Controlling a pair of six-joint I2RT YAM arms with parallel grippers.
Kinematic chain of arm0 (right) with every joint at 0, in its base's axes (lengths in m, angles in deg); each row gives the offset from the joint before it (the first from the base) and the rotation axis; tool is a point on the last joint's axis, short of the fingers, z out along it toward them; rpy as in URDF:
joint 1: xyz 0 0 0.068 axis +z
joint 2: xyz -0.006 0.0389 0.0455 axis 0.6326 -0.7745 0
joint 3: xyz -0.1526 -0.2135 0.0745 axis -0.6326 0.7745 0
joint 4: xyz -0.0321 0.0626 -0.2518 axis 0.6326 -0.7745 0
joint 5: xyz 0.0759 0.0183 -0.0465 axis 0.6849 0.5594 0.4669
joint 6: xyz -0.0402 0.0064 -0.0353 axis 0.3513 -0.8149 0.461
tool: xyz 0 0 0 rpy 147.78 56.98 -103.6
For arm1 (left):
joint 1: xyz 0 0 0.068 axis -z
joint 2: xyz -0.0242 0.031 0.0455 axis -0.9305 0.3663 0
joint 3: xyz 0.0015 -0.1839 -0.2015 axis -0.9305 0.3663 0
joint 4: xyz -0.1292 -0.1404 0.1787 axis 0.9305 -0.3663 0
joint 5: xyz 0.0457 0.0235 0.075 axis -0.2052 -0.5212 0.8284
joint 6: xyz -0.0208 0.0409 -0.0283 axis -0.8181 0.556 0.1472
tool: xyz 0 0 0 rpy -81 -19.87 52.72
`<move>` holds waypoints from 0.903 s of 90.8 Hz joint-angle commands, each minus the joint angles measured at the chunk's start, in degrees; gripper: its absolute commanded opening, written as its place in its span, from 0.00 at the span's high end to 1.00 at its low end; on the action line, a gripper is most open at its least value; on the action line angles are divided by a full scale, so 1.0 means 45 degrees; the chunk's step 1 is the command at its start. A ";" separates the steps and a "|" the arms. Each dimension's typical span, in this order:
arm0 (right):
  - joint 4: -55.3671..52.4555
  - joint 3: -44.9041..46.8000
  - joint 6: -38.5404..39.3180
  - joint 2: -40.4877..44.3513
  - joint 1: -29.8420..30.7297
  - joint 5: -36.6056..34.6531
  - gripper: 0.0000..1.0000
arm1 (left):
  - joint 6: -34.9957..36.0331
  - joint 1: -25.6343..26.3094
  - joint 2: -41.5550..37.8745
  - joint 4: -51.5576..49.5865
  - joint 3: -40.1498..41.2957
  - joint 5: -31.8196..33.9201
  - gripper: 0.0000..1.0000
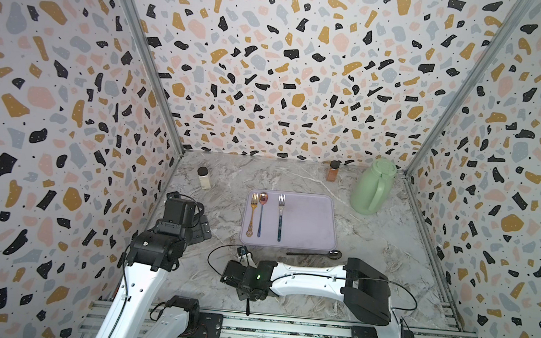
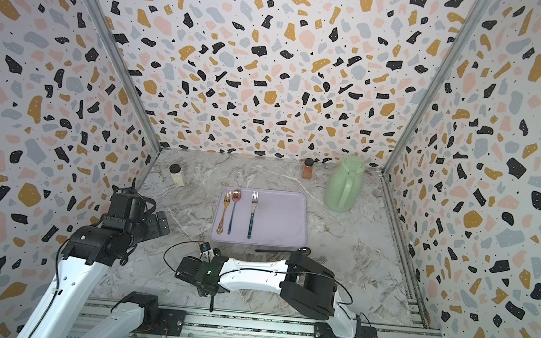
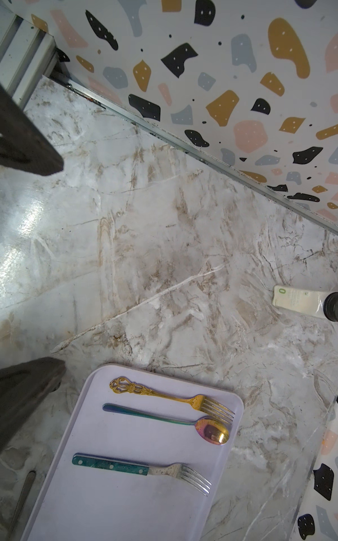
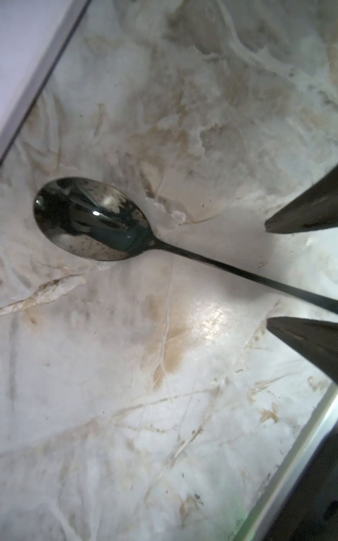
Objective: Set the spoon and fork side by side
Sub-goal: Pick up the spoon from the center of the board.
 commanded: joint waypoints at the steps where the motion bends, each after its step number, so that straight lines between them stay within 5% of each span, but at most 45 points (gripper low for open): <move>1: -0.0772 -0.0434 -0.0057 -0.0203 0.0023 -0.0364 0.53 | 0.0195 -0.0083 -0.0137 0.0392 0.0131 -0.0189 0.00; 35: -0.1327 -0.0851 0.0115 -0.0880 0.0029 -0.0971 0.78 | 0.0296 -0.0103 -0.0288 0.0588 0.0284 -0.0482 0.00; 82: -0.1356 -0.0166 0.0109 -0.0491 -0.0494 -0.0855 0.88 | 0.0372 -0.0103 -0.0392 0.0658 0.0297 -0.0846 0.00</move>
